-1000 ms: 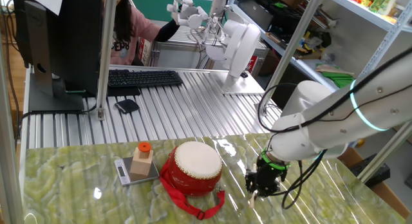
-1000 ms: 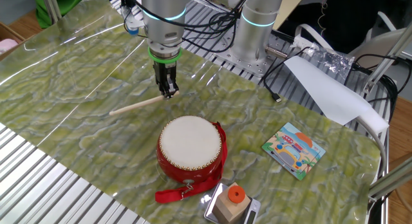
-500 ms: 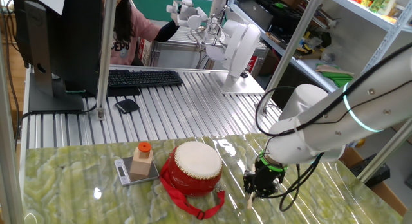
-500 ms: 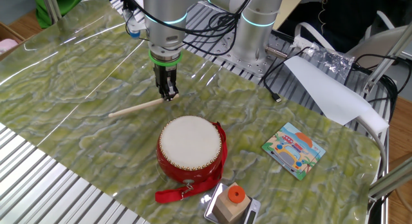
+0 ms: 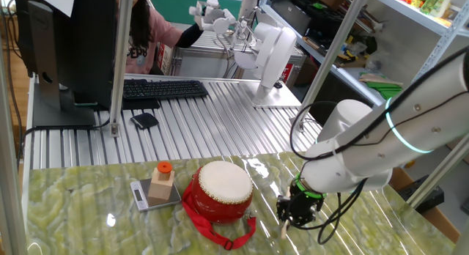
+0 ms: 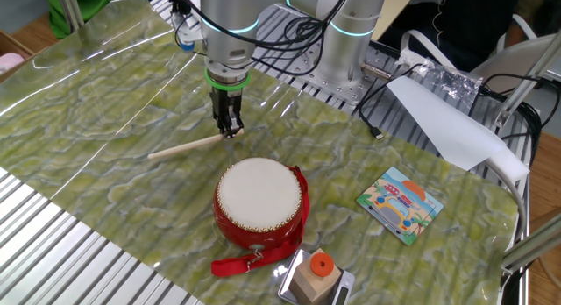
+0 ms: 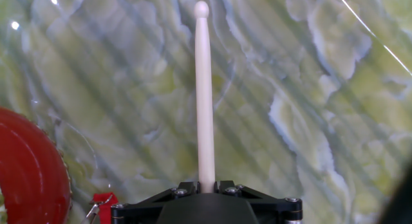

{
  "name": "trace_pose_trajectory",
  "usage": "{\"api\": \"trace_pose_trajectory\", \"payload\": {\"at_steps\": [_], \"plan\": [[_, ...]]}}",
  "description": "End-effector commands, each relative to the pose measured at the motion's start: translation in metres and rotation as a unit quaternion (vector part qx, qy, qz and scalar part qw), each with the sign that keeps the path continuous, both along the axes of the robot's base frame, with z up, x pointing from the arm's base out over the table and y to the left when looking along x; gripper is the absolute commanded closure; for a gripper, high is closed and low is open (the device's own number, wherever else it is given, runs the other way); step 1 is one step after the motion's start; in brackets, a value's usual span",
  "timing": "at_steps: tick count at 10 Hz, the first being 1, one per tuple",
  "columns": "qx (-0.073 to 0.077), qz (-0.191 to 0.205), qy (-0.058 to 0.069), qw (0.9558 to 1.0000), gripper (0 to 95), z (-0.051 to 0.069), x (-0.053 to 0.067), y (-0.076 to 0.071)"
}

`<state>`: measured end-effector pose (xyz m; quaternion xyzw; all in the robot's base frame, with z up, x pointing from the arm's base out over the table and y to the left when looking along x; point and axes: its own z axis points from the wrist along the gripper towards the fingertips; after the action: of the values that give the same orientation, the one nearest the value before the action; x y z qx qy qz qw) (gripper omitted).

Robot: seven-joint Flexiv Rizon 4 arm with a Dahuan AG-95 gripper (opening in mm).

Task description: Play the drum

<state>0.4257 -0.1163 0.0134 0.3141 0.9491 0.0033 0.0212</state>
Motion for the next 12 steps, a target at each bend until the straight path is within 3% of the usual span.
{"api": "trace_pose_trajectory", "payload": {"at_steps": [1,8,9,12], "plan": [[0.000,0.000,-0.002,1.0000,95.0,-0.0012,0.0003,-0.0001],[0.001,-0.005,-0.012,0.9999,95.0,-0.0053,0.0016,0.0005],[0.002,-0.005,-0.011,0.9999,76.0,-0.0055,0.0017,0.0005],[0.000,-0.003,-0.011,0.9999,76.0,-0.0070,0.0021,0.0007]]}}
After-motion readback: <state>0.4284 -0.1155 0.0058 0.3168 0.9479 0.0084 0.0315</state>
